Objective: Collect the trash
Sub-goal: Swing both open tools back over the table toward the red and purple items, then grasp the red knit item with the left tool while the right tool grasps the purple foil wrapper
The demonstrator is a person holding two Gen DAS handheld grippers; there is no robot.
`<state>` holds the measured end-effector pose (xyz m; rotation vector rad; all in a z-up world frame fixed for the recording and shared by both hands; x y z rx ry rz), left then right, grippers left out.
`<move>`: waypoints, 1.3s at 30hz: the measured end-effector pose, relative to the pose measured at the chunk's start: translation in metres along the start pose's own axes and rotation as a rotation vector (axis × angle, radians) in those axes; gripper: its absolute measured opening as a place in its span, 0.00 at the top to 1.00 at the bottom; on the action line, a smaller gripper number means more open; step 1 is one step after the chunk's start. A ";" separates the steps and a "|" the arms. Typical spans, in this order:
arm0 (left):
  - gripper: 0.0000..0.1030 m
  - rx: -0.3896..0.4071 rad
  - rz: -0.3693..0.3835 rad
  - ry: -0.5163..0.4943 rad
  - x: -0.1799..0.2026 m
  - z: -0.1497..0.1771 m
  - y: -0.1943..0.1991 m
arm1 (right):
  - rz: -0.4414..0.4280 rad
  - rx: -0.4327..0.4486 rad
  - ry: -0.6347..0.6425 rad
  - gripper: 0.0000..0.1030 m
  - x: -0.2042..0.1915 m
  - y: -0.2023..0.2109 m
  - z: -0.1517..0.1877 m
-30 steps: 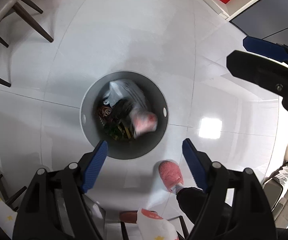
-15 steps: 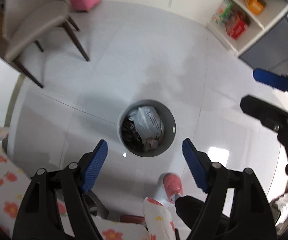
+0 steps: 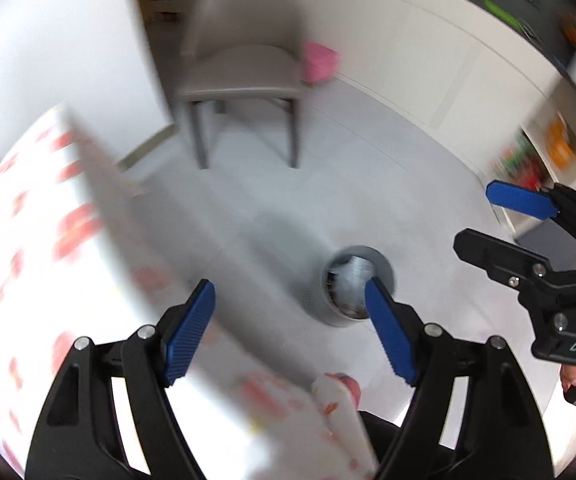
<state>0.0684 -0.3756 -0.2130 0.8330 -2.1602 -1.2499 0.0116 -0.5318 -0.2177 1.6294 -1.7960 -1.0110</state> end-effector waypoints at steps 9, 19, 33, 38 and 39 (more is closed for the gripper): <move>0.25 0.124 -0.287 0.405 -0.173 0.119 0.154 | -0.303 0.004 0.330 0.35 -0.209 0.015 -0.046; 0.25 0.187 -0.547 0.770 -0.326 0.285 0.289 | -0.553 -0.010 0.630 0.35 -0.449 0.023 -0.039; 0.25 0.158 -0.641 0.839 -0.491 0.374 0.321 | -0.596 -0.049 0.812 0.35 -0.664 -0.020 -0.025; 0.25 0.145 -0.596 0.830 -0.531 0.380 0.298 | -0.553 -0.097 0.849 0.35 -0.697 -0.059 -0.014; 0.25 0.142 -0.589 0.824 -0.536 0.380 0.292 | -0.545 -0.105 0.857 0.35 -0.702 -0.066 -0.011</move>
Point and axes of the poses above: each gripper's, at about its wrist camera, not at the fingertips, and y roughly against the way its jaws point, x to its right, z to its underside, the point moved 1 cm from there along -y, roughly the way its jaws point, and after that the axes turned 5 degrees about z, right-handed, at the moved point
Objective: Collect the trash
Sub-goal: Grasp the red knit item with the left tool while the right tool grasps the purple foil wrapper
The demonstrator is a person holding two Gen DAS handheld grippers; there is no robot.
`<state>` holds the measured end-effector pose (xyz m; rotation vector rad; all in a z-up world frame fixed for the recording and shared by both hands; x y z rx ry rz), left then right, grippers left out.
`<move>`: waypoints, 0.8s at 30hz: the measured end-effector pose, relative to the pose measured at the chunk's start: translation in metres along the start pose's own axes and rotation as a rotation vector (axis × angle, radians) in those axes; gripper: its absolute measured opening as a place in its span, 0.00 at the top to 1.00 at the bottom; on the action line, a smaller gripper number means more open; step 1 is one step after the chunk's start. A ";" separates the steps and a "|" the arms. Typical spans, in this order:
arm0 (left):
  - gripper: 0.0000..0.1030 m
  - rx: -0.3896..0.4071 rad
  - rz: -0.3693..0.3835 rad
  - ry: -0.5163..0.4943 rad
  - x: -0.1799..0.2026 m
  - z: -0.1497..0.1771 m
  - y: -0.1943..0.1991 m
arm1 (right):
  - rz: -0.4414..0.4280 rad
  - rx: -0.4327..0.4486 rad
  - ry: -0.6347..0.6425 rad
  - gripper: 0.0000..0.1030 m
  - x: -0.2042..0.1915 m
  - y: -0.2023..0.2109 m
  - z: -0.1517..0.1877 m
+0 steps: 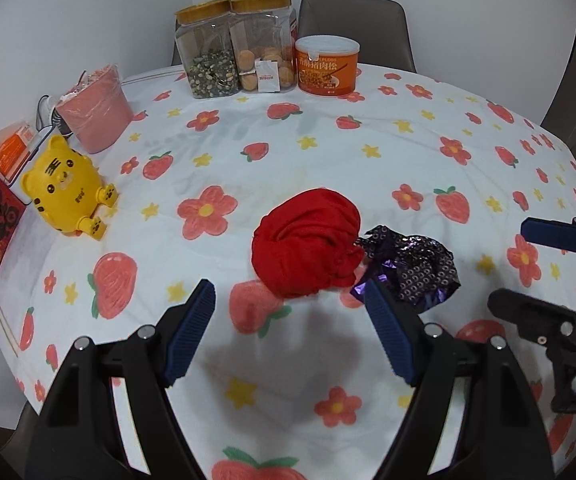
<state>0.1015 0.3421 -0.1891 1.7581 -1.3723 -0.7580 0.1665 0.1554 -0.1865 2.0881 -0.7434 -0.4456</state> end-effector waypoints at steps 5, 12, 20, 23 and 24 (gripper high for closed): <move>0.25 -0.023 0.001 -0.035 -0.001 -0.004 -0.032 | 0.006 -0.053 0.006 0.35 -0.001 -0.039 -0.003; 0.44 -0.044 0.042 -0.052 -0.002 -0.003 -0.053 | 0.007 -0.100 0.017 0.35 0.001 -0.070 -0.005; 0.65 -0.026 0.064 -0.066 -0.003 -0.008 -0.050 | -0.014 -0.157 0.031 0.83 0.000 -0.081 0.001; 0.69 -0.024 0.071 -0.050 -0.006 -0.008 -0.047 | -0.003 -0.140 0.042 0.88 -0.001 -0.074 0.002; 0.69 -0.021 0.070 -0.046 -0.006 -0.008 -0.045 | -0.001 -0.133 0.042 0.89 0.000 -0.071 0.002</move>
Point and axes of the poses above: each gripper's, at about its wrist camera, not at the fingertips, and y roughly against the way its jaws point, x to its right, z to its underside, the point moved 1 cm from there along -y, roughly the way its jaws point, and after that the axes turned 5 degrees about z, right-handed, at the moved point
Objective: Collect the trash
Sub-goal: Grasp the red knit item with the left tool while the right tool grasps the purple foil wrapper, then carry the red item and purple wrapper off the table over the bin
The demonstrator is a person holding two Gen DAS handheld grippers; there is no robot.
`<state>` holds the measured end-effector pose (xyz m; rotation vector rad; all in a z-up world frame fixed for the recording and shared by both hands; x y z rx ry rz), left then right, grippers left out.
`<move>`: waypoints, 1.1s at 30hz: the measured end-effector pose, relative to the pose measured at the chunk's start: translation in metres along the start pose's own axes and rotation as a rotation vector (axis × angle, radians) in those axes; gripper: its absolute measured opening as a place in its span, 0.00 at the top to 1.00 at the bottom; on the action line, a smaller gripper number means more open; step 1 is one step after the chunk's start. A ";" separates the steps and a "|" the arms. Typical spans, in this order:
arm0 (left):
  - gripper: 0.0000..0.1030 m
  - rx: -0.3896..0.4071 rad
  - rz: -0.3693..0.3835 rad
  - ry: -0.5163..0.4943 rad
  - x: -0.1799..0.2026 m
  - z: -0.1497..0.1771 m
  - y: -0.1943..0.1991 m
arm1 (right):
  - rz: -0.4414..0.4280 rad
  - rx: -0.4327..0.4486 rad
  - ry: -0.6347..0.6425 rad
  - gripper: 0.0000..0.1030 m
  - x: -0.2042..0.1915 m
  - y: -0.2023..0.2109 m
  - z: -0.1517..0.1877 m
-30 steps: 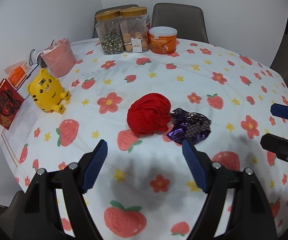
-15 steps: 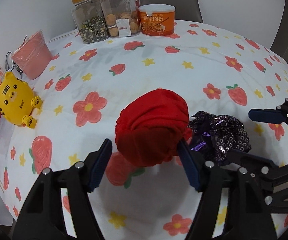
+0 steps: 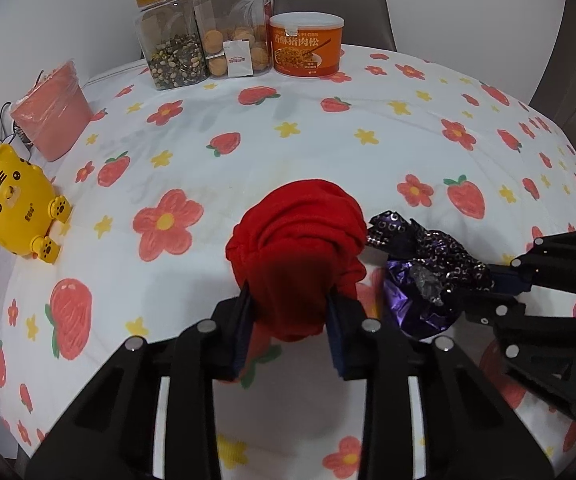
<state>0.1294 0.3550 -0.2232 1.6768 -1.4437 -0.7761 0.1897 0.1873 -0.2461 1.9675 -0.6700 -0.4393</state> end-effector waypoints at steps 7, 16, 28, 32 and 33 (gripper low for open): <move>0.70 0.028 -0.003 -0.007 0.011 -0.001 0.023 | 0.002 0.049 -0.042 0.90 0.013 0.032 0.009; 0.70 0.060 0.029 -0.069 0.063 -0.004 0.055 | 0.042 0.118 -0.153 0.90 0.054 0.085 0.044; 0.70 0.075 0.169 -0.277 0.212 -0.009 0.079 | 0.185 0.218 -0.398 0.90 0.149 0.184 0.150; 0.70 0.074 0.239 -0.382 0.284 -0.007 0.086 | 0.249 0.239 -0.513 0.90 0.183 0.219 0.207; 0.70 0.073 0.259 -0.408 0.302 -0.006 0.087 | 0.267 0.243 -0.546 0.90 0.191 0.228 0.223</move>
Point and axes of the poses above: each gripper's, at about its wrist camera, not at the fingertips, and y roughly against the way its jaws point, x to its right, z to its underside, the point moved 1 cm from there along -y, roughly the way its jaws point, and after that the axes turned 5 degrees about z, right-handed, at the moved point
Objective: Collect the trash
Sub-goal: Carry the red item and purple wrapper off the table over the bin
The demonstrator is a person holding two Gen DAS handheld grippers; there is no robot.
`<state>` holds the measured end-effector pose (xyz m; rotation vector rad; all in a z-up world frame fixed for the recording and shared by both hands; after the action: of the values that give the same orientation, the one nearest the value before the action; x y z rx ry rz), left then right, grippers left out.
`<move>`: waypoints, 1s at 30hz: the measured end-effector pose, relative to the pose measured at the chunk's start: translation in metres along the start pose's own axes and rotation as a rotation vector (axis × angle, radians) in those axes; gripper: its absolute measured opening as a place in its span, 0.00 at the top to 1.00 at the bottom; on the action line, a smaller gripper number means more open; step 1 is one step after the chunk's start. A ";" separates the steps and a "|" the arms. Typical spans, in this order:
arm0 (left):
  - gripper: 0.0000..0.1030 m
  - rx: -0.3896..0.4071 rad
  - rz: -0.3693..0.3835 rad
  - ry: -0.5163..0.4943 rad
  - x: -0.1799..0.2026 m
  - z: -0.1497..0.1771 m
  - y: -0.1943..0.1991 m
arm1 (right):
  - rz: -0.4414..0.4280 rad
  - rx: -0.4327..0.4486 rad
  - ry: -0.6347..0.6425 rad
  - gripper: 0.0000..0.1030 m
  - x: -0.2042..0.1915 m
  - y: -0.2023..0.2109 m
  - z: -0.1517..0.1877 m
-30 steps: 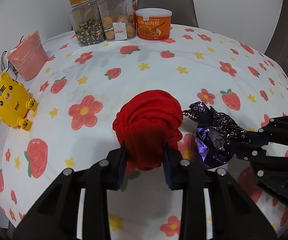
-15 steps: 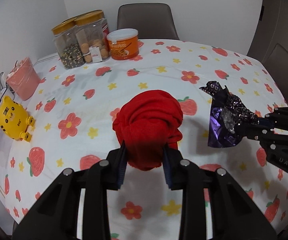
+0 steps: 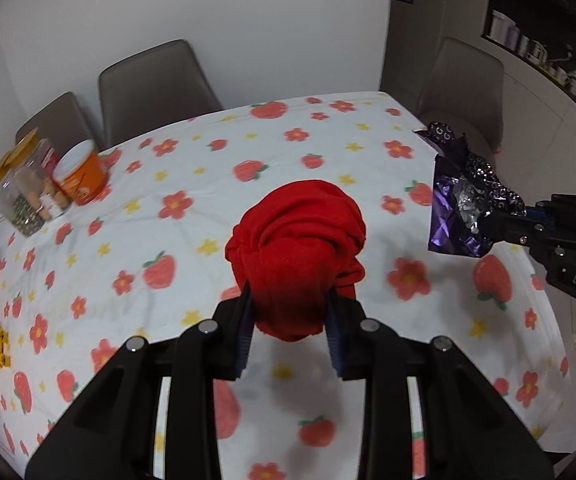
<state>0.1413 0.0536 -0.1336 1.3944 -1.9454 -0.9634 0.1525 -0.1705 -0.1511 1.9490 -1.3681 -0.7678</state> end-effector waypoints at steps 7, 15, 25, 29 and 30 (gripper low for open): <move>0.70 -0.020 0.168 -0.189 0.147 -0.032 -0.027 | 0.168 0.013 -0.212 0.90 0.117 0.062 0.066; 0.69 -0.079 0.332 -0.369 0.312 -0.037 -0.066 | 0.365 -0.015 -0.470 0.90 0.238 0.127 0.172; 0.69 -0.224 0.459 -0.512 0.496 -0.001 -0.152 | 0.491 -0.128 -0.664 0.89 0.357 0.131 0.297; 0.69 -0.270 0.467 -0.550 0.548 0.018 -0.192 | 0.492 -0.171 -0.705 0.89 0.397 0.107 0.338; 0.69 -0.282 0.462 -0.560 0.560 0.023 -0.202 | 0.488 -0.185 -0.715 0.89 0.405 0.099 0.347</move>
<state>0.0636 -0.5152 -0.2942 0.5031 -2.2608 -1.4201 -0.0499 -0.6385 -0.3369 1.1414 -1.9881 -1.3448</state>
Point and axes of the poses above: each gripper's, at about its wrist camera, not at the fingertips, and y roughly against the way its jaws point, x to its right, z to its underside, the point moved 1 cm from there along -y, roughly the way its jaws point, and after that the axes turned 5 degrees about z, right-handed, at the moved point
